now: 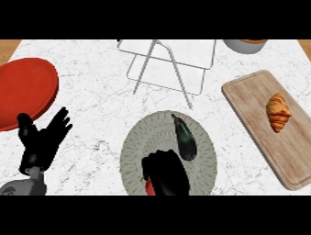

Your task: Pick the bell pepper from the placemat and place it in the tiered shelf

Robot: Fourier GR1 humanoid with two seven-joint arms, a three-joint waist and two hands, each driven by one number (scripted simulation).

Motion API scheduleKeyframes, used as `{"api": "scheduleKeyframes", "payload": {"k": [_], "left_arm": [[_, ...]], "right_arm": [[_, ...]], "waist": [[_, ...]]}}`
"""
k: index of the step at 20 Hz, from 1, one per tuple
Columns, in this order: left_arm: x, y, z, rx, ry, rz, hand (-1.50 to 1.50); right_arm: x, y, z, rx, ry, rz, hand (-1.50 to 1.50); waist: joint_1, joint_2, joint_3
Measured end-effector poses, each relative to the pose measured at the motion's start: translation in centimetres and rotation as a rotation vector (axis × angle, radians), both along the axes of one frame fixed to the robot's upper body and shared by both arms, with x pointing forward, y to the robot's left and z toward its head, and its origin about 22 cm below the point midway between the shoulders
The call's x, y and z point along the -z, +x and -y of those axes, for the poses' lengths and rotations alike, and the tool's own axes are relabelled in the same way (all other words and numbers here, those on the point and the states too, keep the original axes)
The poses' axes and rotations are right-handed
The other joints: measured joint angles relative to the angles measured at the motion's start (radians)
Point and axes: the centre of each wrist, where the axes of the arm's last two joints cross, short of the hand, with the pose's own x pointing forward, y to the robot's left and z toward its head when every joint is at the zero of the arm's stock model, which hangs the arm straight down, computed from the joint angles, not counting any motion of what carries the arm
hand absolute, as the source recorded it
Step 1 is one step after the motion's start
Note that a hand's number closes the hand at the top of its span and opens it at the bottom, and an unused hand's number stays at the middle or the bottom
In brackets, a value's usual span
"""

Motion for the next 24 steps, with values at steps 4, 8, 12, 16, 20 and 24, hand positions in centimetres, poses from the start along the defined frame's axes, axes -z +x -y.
{"api": "scheduleKeyframes", "payload": {"k": [4, 8, 12, 16, 20, 24], "left_arm": [[-0.2, -0.1, -0.2, 0.013, -0.002, 0.0, 0.0], [-0.5, 0.6, 0.9, 0.052, -0.004, 0.01, 0.0], [-0.2, 0.9, 1.5, 0.069, -0.004, 0.014, 0.0], [-0.2, 1.2, 1.6, 0.068, -0.002, 0.007, 0.0], [-0.1, 1.0, 1.1, 0.056, 0.002, -0.008, 0.0], [0.1, 0.8, 1.1, 0.043, -0.001, -0.011, 0.0]], "right_arm": [[-1.2, 1.3, -0.7, 0.11, 0.032, -0.037, 1.5], [-3.4, 3.8, -1.4, 0.299, 0.117, -0.087, 1.5], [-7.3, 5.4, -3.2, 0.361, 0.202, -0.003, 1.5], [-11.6, 6.6, -5.0, 0.345, 0.24, 0.156, 1.5], [-16.5, 7.5, -6.2, 0.363, 0.283, 0.301, 1.5], [-21.1, 8.2, -7.1, 0.393, 0.312, 0.396, 1.5]], "waist": [[0.02, 0.008, 0.0], [0.051, 0.02, 0.003], [0.065, 0.02, 0.003], [0.064, 0.013, 0.002], [0.054, 0.003, 0.001], [0.044, -0.001, 0.001]]}}
